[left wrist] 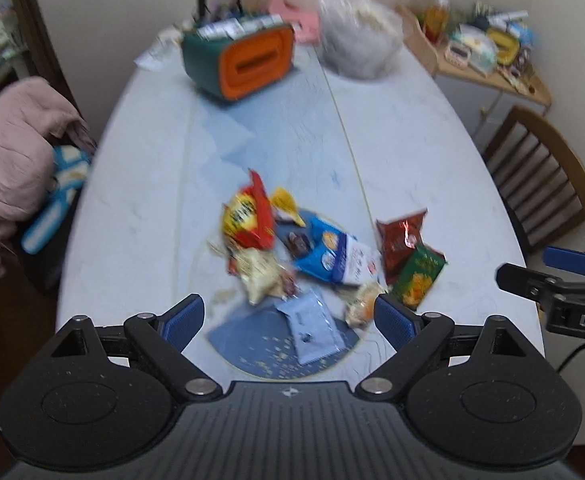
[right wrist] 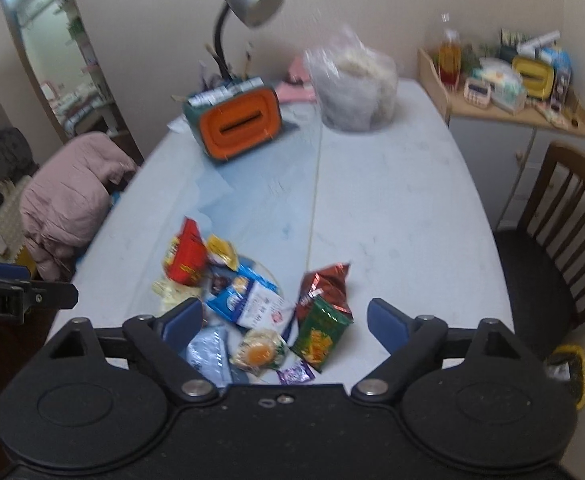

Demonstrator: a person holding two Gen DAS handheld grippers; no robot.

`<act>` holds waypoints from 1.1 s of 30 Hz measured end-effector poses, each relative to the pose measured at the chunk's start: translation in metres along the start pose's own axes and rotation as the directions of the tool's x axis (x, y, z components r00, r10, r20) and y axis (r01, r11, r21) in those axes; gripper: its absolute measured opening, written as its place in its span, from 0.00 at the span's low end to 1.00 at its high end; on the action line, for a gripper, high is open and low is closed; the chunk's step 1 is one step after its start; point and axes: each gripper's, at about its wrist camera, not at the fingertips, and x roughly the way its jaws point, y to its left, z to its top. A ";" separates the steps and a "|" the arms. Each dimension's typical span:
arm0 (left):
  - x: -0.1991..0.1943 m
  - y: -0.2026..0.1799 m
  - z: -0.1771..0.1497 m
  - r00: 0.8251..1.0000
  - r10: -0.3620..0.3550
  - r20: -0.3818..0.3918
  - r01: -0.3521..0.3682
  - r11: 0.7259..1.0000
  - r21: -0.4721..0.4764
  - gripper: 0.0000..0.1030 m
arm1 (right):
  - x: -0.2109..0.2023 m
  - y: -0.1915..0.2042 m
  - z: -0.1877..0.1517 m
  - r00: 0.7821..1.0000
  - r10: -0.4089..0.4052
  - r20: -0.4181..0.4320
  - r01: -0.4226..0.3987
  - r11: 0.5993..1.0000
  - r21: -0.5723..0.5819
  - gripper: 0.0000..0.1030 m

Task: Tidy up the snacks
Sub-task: 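Move both grippers forward over the snack pile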

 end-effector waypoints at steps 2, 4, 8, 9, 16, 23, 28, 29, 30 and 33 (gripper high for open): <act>0.016 -0.009 0.002 1.000 0.005 -0.024 -0.005 1.000 0.026 0.90 | 0.016 -0.006 -0.001 0.999 -0.005 -0.038 0.005 1.000 0.007 0.82; 0.032 -0.016 0.004 0.999 -0.010 -0.049 0.012 0.999 0.038 0.90 | 0.029 -0.011 -0.001 0.998 -0.011 -0.066 0.011 1.000 0.004 0.79; 0.065 -0.034 0.006 0.992 -0.040 -0.118 0.048 0.996 0.070 0.90 | 0.055 -0.022 0.002 0.991 0.008 -0.130 -0.009 1.000 -0.002 0.75; 0.073 -0.039 0.007 0.991 -0.035 -0.131 0.045 0.996 0.080 0.90 | 0.061 -0.025 0.002 0.990 0.010 -0.143 -0.010 1.000 -0.001 0.75; 0.123 -0.056 0.004 0.980 -0.030 -0.198 0.054 0.992 0.114 0.89 | 0.108 -0.039 -0.003 0.974 0.018 -0.224 -0.015 1.000 0.014 0.71; 0.162 -0.064 0.000 0.969 -0.042 -0.243 0.071 0.991 0.113 0.89 | 0.143 -0.050 -0.011 0.958 0.059 -0.279 -0.041 0.997 0.069 0.64; 0.180 -0.069 -0.003 0.961 -0.063 -0.269 0.092 0.991 0.098 0.89 | 0.162 -0.050 -0.015 0.951 0.071 -0.301 -0.047 0.995 0.085 0.62; 0.183 -0.070 -0.004 0.960 -0.066 -0.272 0.095 0.991 0.098 0.89 | 0.165 -0.051 -0.016 0.950 0.072 -0.305 -0.049 0.995 0.085 0.61; 0.186 -0.071 -0.005 0.959 -0.069 -0.276 0.099 0.990 0.097 0.89 | 0.168 -0.051 -0.017 0.948 0.077 -0.309 -0.052 0.995 0.088 0.59; 0.192 -0.075 -0.006 0.956 -0.079 -0.281 0.111 0.989 0.100 0.88 | 0.173 -0.050 -0.018 0.945 0.086 -0.316 -0.059 0.994 0.094 0.55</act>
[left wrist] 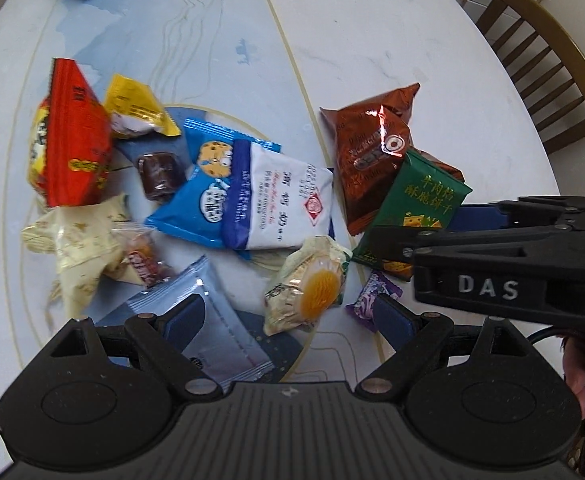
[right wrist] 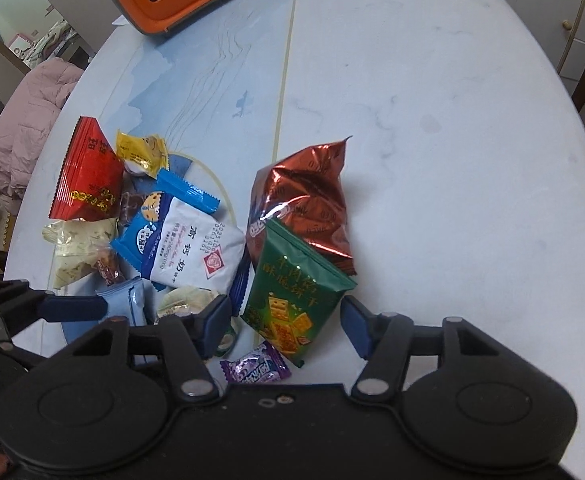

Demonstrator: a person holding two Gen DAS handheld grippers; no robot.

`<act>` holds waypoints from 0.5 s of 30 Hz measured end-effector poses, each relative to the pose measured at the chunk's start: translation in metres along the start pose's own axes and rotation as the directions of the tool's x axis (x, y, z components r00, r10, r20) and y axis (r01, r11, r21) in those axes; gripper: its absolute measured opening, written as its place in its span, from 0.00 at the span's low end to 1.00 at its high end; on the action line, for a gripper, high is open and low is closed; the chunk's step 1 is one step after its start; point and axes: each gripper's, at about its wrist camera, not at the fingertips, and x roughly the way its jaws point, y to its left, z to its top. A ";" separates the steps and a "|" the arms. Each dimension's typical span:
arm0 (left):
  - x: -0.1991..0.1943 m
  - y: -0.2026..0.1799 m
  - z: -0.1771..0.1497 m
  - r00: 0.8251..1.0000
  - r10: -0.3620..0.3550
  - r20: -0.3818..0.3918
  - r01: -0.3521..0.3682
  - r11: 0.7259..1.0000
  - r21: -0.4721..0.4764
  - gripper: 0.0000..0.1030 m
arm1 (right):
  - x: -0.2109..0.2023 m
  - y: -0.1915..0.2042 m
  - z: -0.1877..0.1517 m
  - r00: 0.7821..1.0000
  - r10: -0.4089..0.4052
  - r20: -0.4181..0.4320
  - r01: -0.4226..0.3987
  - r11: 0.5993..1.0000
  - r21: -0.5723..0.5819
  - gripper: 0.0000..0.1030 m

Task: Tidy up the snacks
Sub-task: 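Move both grippers forward over the snack pile, then grasp the cream pastry packet with left gripper while right grasps green cracker packet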

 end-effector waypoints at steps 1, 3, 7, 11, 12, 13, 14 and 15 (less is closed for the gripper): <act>0.002 -0.001 0.001 1.000 -0.002 0.001 0.002 1.000 0.001 0.86 | 0.001 0.000 0.000 1.000 0.001 -0.002 -0.001 1.000 0.001 0.54; 0.004 -0.002 0.003 1.000 -0.012 -0.001 0.012 1.000 -0.003 0.84 | 0.006 0.001 0.000 1.000 0.002 -0.004 -0.002 1.000 0.002 0.50; 0.012 -0.001 0.006 1.000 -0.021 -0.018 0.021 1.000 -0.013 0.67 | 0.010 -0.002 -0.001 1.000 0.012 -0.006 -0.012 1.000 0.017 0.41; 0.021 0.000 0.009 0.999 -0.033 -0.041 0.032 0.999 -0.031 0.49 | 0.010 -0.002 -0.003 1.000 0.023 -0.001 -0.023 0.999 0.023 0.36; 0.023 0.000 0.009 0.998 -0.036 -0.043 0.035 0.999 -0.036 0.46 | 0.010 -0.002 -0.004 1.000 0.027 0.001 -0.027 0.999 0.025 0.34; 0.023 0.001 0.009 0.998 -0.048 -0.045 0.046 0.998 -0.043 0.44 | 0.009 -0.003 -0.004 0.999 0.032 0.002 -0.032 0.999 0.029 0.33; 0.024 0.002 0.009 0.998 -0.053 -0.044 0.051 0.998 -0.048 0.43 | 0.008 -0.004 -0.004 0.999 0.038 0.005 -0.039 0.999 0.034 0.31; 0.023 0.002 0.009 0.998 -0.056 -0.040 0.054 0.997 -0.051 0.43 | 0.007 -0.004 -0.004 0.999 0.044 0.008 -0.045 0.998 0.040 0.29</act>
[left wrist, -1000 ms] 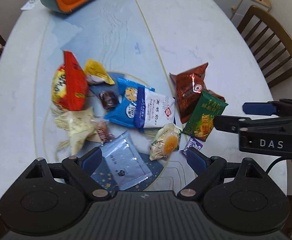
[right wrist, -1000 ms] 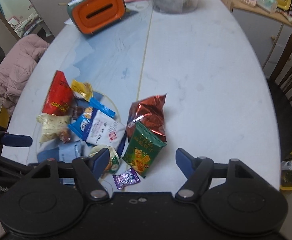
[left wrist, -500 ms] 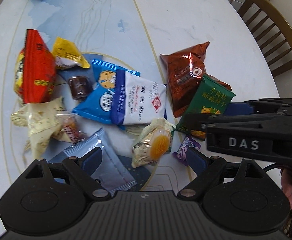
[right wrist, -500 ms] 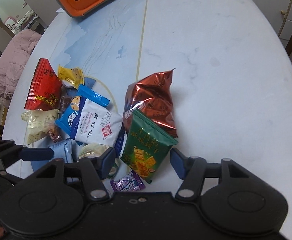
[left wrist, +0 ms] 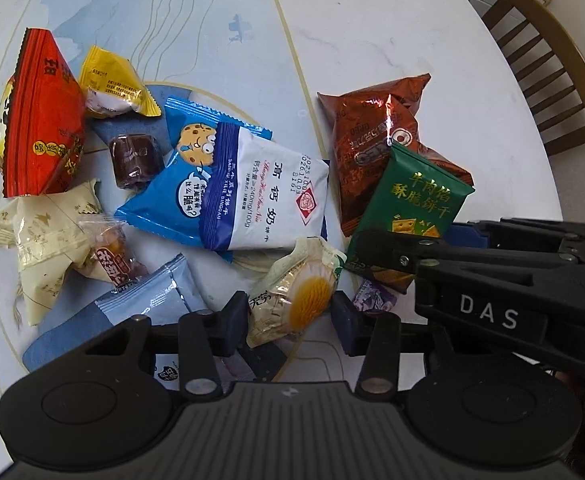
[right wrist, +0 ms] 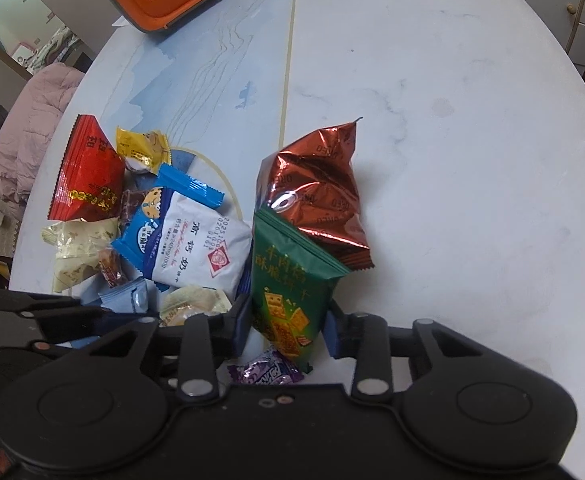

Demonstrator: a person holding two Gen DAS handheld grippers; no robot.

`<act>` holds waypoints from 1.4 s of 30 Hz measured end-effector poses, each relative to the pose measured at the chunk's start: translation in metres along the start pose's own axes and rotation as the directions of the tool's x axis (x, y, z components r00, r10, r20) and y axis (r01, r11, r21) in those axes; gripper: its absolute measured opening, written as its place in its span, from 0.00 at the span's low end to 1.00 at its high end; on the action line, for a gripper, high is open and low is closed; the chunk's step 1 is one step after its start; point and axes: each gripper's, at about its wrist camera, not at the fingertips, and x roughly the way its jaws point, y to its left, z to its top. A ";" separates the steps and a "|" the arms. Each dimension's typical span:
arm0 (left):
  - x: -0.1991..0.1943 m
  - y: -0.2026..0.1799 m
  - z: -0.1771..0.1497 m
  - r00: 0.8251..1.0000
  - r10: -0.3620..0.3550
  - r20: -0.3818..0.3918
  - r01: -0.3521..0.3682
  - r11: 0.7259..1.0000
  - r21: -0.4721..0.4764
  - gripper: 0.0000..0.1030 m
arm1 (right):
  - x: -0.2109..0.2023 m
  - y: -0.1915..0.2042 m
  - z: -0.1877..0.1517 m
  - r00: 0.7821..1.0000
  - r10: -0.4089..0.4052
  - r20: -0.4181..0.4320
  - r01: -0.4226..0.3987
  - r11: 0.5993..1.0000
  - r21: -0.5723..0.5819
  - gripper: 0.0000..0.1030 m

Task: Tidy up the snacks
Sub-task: 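Grasp the cream pastry packet with left gripper while right grasps green cracker packet, then carry both held packets back and lower them into the white box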

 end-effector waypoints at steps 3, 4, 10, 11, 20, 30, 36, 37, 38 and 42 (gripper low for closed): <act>0.000 0.003 -0.001 1.000 -0.008 0.004 0.008 1.000 -0.009 0.41 | -0.002 -0.001 -0.002 1.000 0.011 0.006 -0.011 1.000 0.010 0.25; 0.000 0.004 -0.002 1.000 -0.007 0.005 0.008 1.000 -0.014 0.41 | -0.002 -0.001 -0.002 1.000 0.014 0.008 -0.014 1.000 0.014 0.24; -0.010 0.012 -0.009 1.000 -0.012 0.015 0.012 0.999 -0.050 0.40 | -0.010 0.001 -0.007 0.999 0.027 0.036 -0.028 0.999 0.034 0.10; -0.012 0.014 -0.011 1.000 -0.007 0.017 0.008 0.998 -0.057 0.40 | -0.012 0.002 -0.008 0.999 0.023 0.041 -0.025 0.999 0.033 0.10; -0.040 0.028 -0.024 0.998 -0.037 0.055 0.043 0.992 -0.119 0.40 | -0.035 0.012 -0.020 0.996 0.047 0.079 -0.049 0.998 0.028 0.10; -0.105 0.032 -0.047 0.985 -0.103 0.140 0.122 0.983 -0.139 0.40 | -0.096 0.034 -0.042 0.984 0.104 0.148 -0.102 0.995 -0.023 0.10; -0.151 0.030 -0.077 0.975 -0.103 0.196 0.126 0.986 -0.105 0.40 | -0.138 0.055 -0.061 0.972 0.134 0.193 -0.125 0.990 -0.059 0.10; -0.159 0.030 -0.083 0.973 -0.104 0.206 0.127 0.987 -0.101 0.40 | -0.145 0.059 -0.065 0.970 0.139 0.201 -0.128 0.990 -0.066 0.10; -0.167 0.030 -0.089 0.971 -0.105 0.215 0.128 0.987 -0.098 0.40 | -0.152 0.063 -0.069 0.967 0.144 0.210 -0.131 0.989 -0.074 0.10; -0.197 0.030 -0.114 0.964 -0.110 0.241 0.135 0.987 -0.091 0.40 | -0.180 0.080 -0.085 0.957 0.162 0.240 -0.140 0.984 -0.106 0.10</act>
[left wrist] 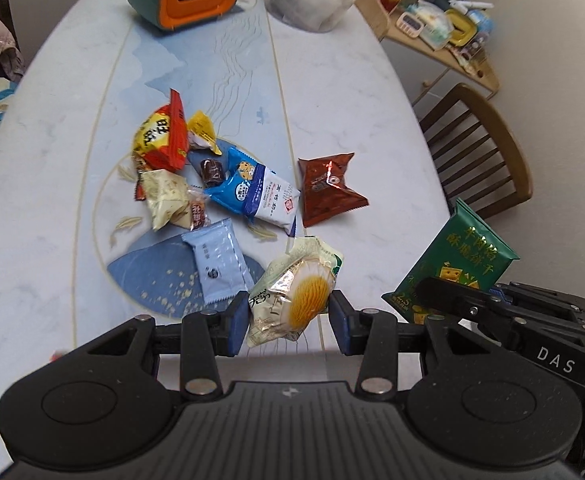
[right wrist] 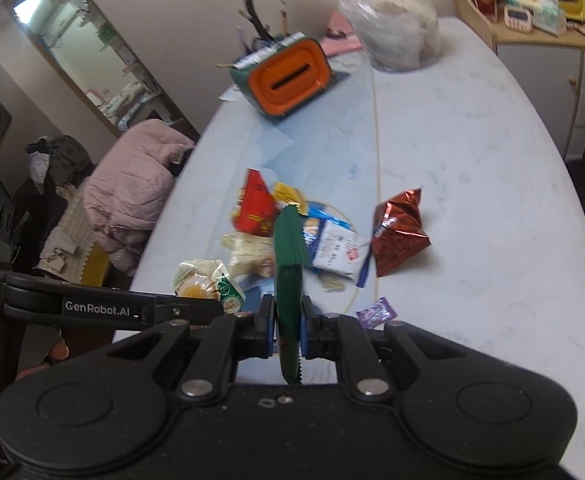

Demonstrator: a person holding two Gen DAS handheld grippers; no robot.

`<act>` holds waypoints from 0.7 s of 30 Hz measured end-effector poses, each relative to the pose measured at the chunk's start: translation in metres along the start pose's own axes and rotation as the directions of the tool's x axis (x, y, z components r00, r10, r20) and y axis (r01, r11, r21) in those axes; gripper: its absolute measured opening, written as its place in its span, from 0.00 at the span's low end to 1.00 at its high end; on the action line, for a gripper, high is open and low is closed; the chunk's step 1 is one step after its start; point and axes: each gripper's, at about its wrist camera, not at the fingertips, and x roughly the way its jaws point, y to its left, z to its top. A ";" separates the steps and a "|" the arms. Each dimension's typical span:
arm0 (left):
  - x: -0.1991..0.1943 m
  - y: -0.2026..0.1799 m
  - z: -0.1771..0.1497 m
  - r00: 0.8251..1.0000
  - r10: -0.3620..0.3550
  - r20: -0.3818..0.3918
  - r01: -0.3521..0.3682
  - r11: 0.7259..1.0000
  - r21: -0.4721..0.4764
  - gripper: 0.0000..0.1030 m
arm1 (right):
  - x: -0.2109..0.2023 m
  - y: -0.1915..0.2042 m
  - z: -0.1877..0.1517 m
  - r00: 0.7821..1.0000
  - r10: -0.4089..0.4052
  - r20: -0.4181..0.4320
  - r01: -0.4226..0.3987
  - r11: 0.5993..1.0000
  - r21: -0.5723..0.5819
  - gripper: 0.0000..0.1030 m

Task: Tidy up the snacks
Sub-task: 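Carry both held packets back and lower them into the white box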

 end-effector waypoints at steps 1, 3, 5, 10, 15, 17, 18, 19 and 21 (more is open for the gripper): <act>-0.009 -0.001 -0.004 1.000 0.000 0.005 0.000 1.000 0.004 0.40 | -0.007 0.005 -0.002 1.000 0.006 0.006 -0.006 1.000 -0.004 0.10; -0.026 -0.004 -0.014 1.000 -0.002 0.021 0.002 1.000 0.018 0.40 | -0.020 0.016 -0.007 1.000 0.012 0.018 -0.011 1.000 -0.018 0.10; -0.045 -0.006 -0.023 0.999 -0.008 0.036 0.007 1.000 0.028 0.40 | -0.034 0.026 -0.012 0.999 0.023 0.030 -0.022 0.999 -0.027 0.10; -0.086 -0.011 -0.045 0.998 -0.010 0.065 0.007 0.999 0.043 0.40 | -0.066 0.049 -0.026 0.997 0.053 0.051 -0.051 0.997 -0.050 0.10; -0.109 -0.010 -0.071 0.998 -0.009 0.060 0.005 0.998 0.059 0.40 | -0.084 0.066 -0.043 0.996 0.071 0.053 -0.068 0.996 -0.064 0.10; -0.111 -0.006 -0.082 0.999 -0.004 0.051 0.000 0.998 0.060 0.40 | -0.084 0.072 -0.051 0.996 0.077 0.041 -0.074 0.995 -0.066 0.10; -0.110 -0.005 -0.086 0.999 -0.001 0.044 -0.002 0.998 0.061 0.40 | -0.083 0.074 -0.055 0.996 0.078 0.032 -0.075 0.995 -0.065 0.10; -0.109 -0.002 -0.091 0.999 0.001 0.034 -0.003 0.998 0.059 0.40 | -0.080 0.076 -0.060 0.997 0.078 0.019 -0.077 0.995 -0.064 0.10; -0.103 0.003 -0.100 1.000 0.008 0.012 -0.008 0.999 0.052 0.40 | -0.071 0.079 -0.069 0.997 0.077 -0.013 -0.078 0.995 -0.063 0.10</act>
